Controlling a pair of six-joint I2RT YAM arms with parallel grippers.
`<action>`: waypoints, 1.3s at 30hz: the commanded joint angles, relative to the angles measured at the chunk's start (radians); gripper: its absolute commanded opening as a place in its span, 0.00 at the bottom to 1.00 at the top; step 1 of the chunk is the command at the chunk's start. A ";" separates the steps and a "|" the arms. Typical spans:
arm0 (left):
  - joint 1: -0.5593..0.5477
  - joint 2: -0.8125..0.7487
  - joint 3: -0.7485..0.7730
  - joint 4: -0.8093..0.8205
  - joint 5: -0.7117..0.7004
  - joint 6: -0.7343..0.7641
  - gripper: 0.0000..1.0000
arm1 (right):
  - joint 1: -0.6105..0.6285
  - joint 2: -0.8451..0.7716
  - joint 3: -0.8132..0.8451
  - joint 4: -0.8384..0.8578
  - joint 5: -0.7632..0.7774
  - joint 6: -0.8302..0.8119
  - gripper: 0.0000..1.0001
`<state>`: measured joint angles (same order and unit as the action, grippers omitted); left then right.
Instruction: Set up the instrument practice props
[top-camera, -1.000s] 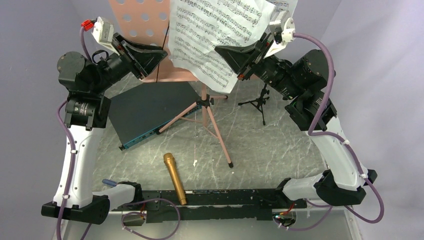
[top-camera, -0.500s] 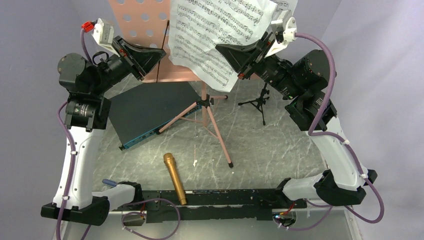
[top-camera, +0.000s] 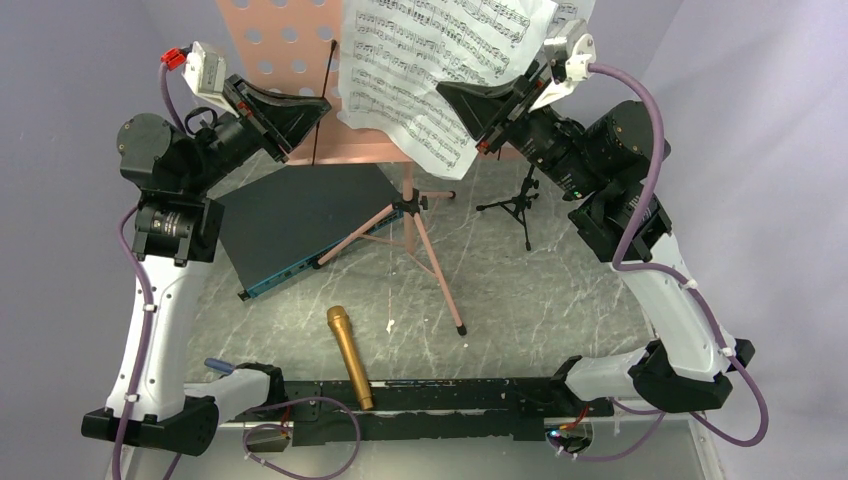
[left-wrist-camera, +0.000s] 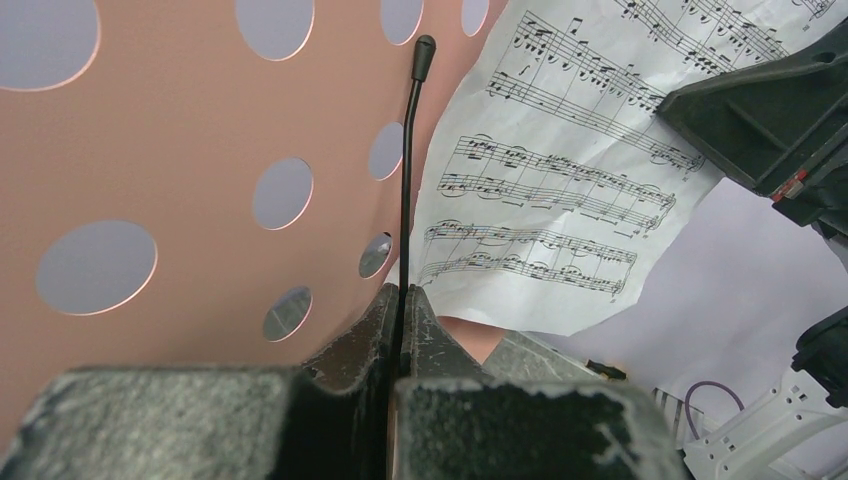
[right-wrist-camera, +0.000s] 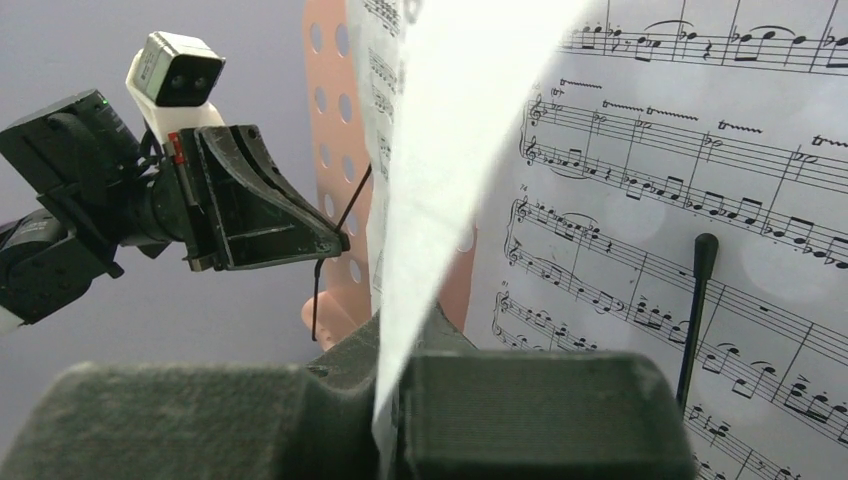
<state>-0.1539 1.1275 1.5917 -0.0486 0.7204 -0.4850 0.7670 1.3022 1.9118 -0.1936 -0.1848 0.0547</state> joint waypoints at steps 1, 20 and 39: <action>0.005 -0.018 -0.012 0.069 0.018 -0.017 0.03 | -0.003 -0.020 0.008 0.055 0.042 -0.006 0.00; 0.004 -0.046 -0.081 0.186 0.039 -0.029 0.02 | -0.004 0.035 0.062 0.043 0.178 -0.006 0.00; 0.004 -0.061 -0.107 0.227 0.055 -0.027 0.03 | -0.003 0.124 0.169 -0.008 0.050 0.053 0.00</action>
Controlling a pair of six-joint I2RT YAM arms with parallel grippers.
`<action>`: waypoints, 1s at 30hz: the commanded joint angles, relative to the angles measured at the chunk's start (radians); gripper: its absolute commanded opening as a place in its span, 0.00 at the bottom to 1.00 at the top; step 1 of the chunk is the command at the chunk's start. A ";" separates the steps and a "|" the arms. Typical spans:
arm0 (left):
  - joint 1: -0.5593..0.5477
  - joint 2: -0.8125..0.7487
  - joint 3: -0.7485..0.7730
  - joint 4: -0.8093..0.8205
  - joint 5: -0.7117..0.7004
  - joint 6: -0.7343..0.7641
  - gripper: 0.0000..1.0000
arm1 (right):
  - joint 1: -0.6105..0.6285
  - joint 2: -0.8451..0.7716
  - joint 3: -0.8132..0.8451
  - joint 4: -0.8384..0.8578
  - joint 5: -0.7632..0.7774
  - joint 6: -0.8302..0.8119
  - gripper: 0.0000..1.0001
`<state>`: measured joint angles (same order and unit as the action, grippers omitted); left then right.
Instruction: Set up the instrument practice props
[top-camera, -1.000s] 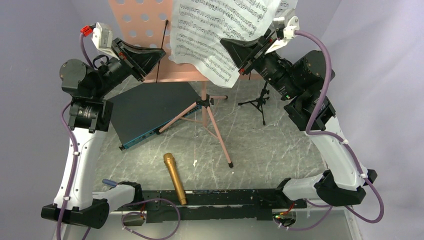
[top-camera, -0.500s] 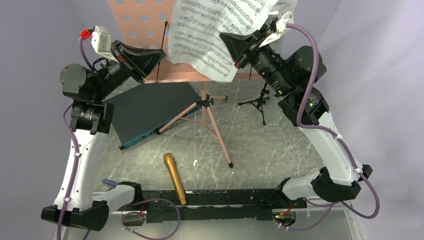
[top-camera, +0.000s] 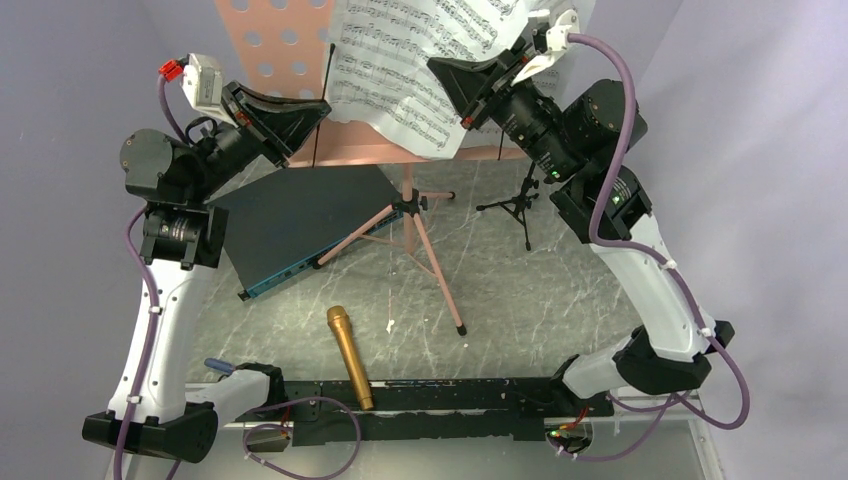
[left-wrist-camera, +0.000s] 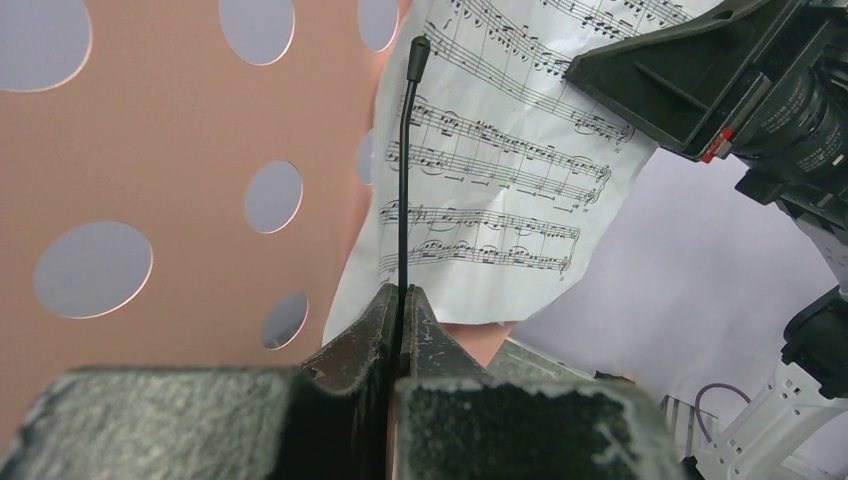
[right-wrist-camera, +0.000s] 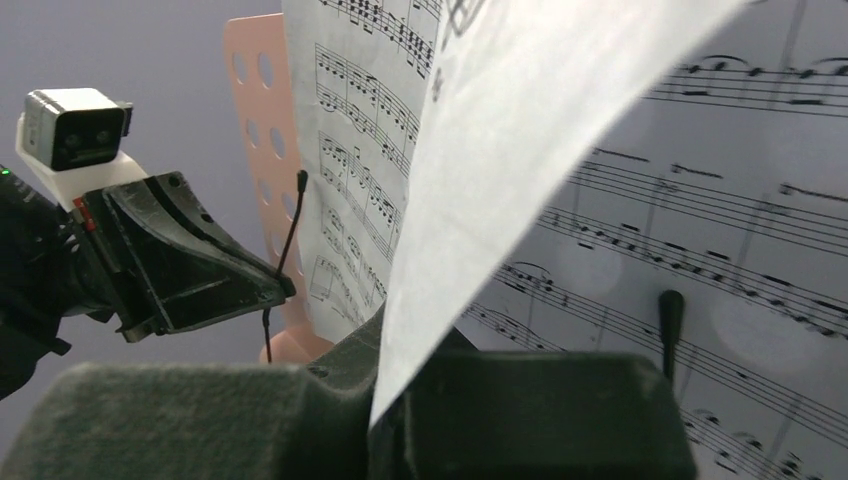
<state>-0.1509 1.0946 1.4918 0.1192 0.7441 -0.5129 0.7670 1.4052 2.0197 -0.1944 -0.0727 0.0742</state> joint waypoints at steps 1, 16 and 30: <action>0.000 -0.030 -0.009 0.063 0.033 0.001 0.03 | -0.004 0.029 0.069 -0.010 -0.070 0.038 0.00; 0.002 -0.033 -0.007 0.050 0.029 0.010 0.02 | -0.004 0.117 0.120 -0.002 -0.200 0.109 0.00; 0.001 -0.045 -0.014 0.022 0.000 0.012 0.19 | -0.004 0.205 0.171 -0.001 -0.324 0.198 0.00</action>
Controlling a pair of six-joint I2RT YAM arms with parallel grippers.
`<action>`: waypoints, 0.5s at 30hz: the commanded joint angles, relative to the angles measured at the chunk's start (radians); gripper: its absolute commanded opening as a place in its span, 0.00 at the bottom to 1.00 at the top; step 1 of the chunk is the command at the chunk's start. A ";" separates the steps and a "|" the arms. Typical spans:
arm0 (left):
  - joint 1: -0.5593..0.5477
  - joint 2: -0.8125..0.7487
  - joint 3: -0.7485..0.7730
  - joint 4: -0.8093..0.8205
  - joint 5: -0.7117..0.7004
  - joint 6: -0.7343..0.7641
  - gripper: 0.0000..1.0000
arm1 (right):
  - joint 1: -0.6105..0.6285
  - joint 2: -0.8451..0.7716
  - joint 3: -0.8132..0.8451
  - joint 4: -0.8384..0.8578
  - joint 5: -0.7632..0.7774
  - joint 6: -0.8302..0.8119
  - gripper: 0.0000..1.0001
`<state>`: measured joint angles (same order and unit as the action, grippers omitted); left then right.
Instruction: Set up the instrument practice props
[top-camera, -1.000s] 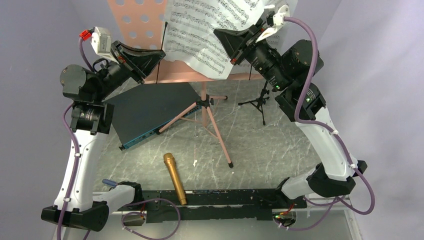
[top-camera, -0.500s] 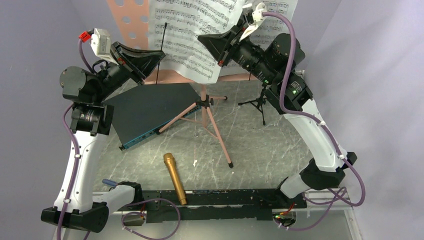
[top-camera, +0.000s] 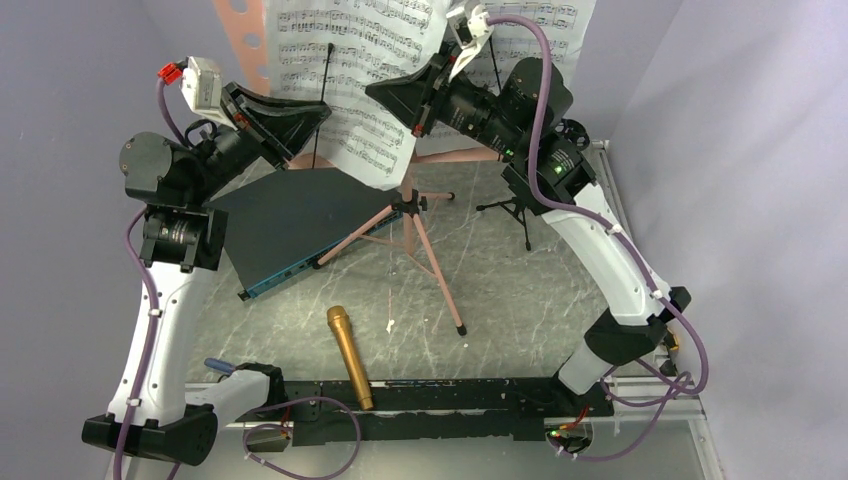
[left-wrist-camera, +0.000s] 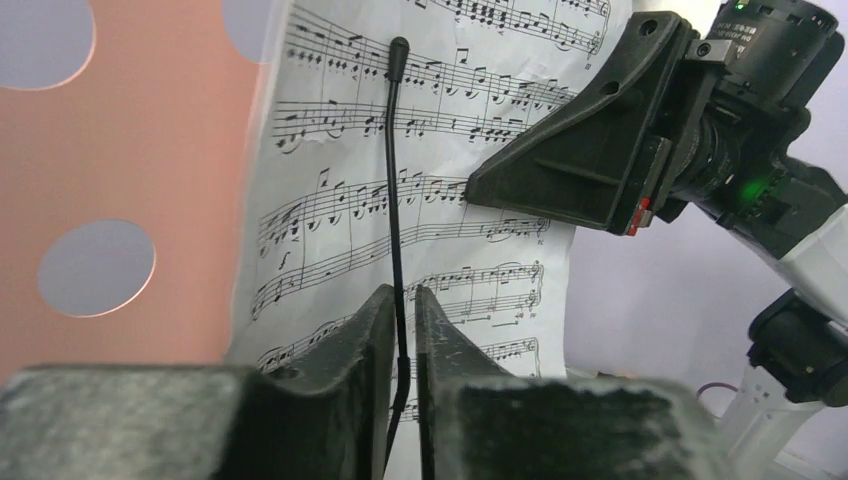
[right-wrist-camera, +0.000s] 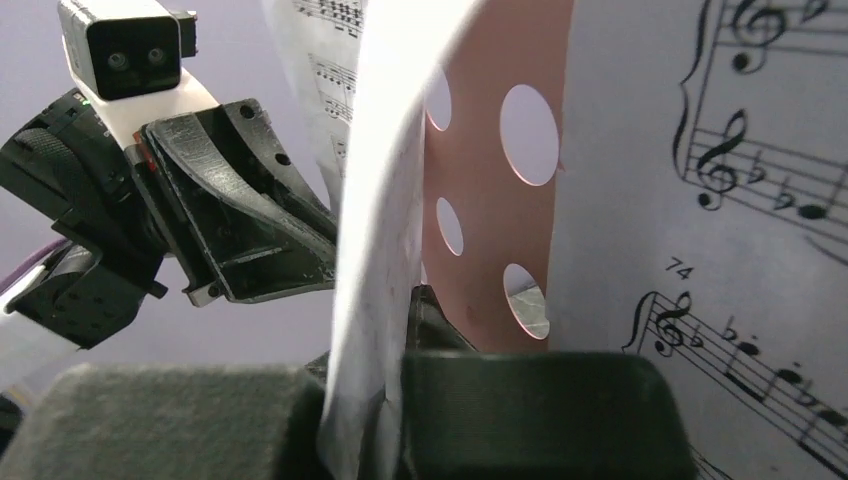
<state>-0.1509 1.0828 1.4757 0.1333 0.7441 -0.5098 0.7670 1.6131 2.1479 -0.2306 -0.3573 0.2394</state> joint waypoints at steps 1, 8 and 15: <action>0.001 -0.037 -0.003 0.009 -0.005 0.013 0.24 | -0.003 -0.003 0.039 0.037 -0.039 0.033 0.00; 0.001 -0.060 -0.014 -0.024 -0.021 0.036 0.48 | -0.004 -0.018 0.012 0.046 -0.041 0.043 0.12; 0.001 -0.090 -0.028 -0.088 -0.048 0.084 0.50 | -0.004 -0.079 -0.061 0.048 -0.011 0.040 0.28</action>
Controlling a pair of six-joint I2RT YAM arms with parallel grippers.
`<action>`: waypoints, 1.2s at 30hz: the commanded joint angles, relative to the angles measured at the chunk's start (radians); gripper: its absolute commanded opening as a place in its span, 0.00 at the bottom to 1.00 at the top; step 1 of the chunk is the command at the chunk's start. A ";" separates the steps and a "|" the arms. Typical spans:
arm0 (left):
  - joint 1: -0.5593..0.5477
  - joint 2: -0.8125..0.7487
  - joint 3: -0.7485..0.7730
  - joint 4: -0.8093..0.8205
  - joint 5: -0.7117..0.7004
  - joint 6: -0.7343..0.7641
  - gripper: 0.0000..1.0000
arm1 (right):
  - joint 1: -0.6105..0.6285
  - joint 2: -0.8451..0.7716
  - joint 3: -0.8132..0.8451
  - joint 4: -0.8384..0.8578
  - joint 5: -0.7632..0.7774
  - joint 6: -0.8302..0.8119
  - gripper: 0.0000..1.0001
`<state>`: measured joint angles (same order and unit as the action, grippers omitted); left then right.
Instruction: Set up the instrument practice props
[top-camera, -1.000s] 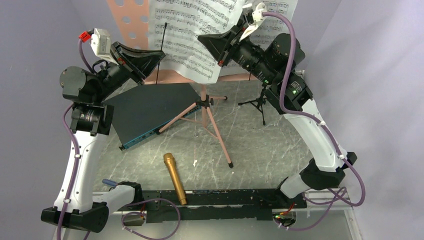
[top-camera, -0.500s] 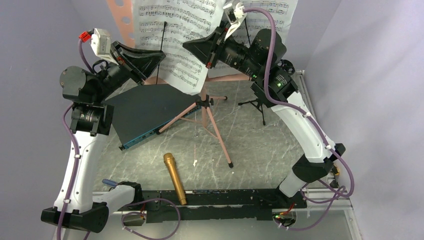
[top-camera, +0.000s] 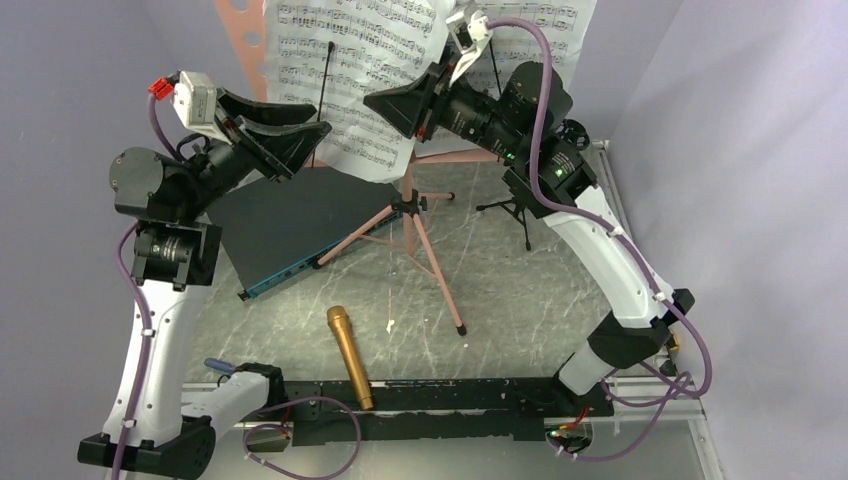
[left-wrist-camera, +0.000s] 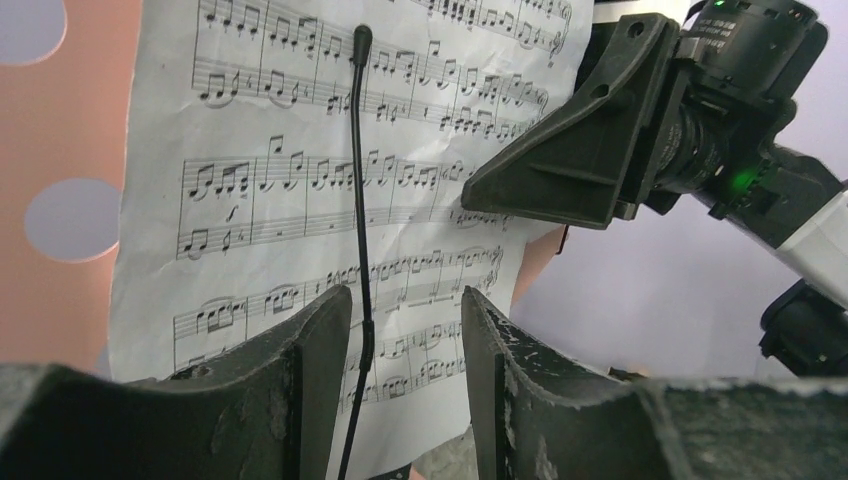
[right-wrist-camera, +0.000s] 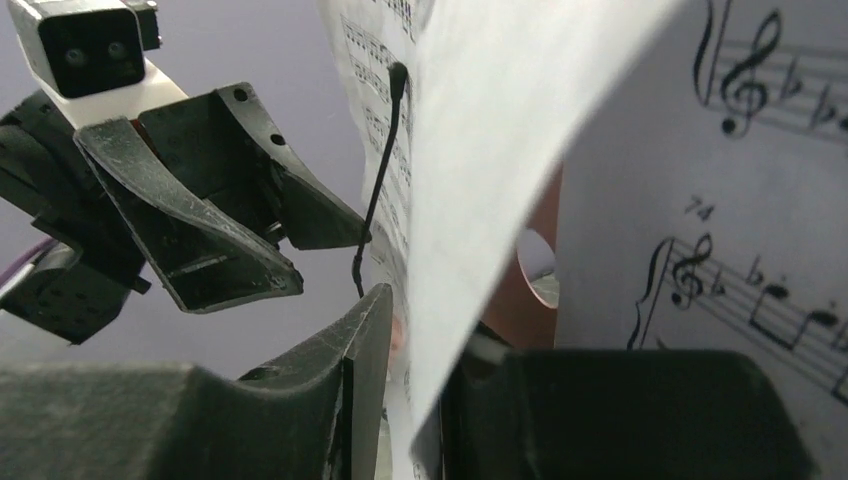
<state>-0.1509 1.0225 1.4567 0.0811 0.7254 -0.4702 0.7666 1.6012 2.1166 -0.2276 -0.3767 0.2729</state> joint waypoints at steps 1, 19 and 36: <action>0.002 -0.035 -0.011 -0.048 -0.036 0.060 0.50 | -0.003 -0.079 -0.048 0.045 0.014 0.006 0.29; 0.001 -0.138 -0.022 -0.372 -0.353 0.275 0.46 | -0.003 -0.144 -0.087 0.012 0.104 -0.049 0.00; 0.001 -0.112 0.005 -0.445 -0.426 0.312 0.62 | -0.004 -0.056 0.086 -0.089 0.051 -0.131 0.00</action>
<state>-0.1513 0.9012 1.4273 -0.3729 0.2840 -0.1722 0.7662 1.5249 2.1262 -0.3058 -0.2970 0.1684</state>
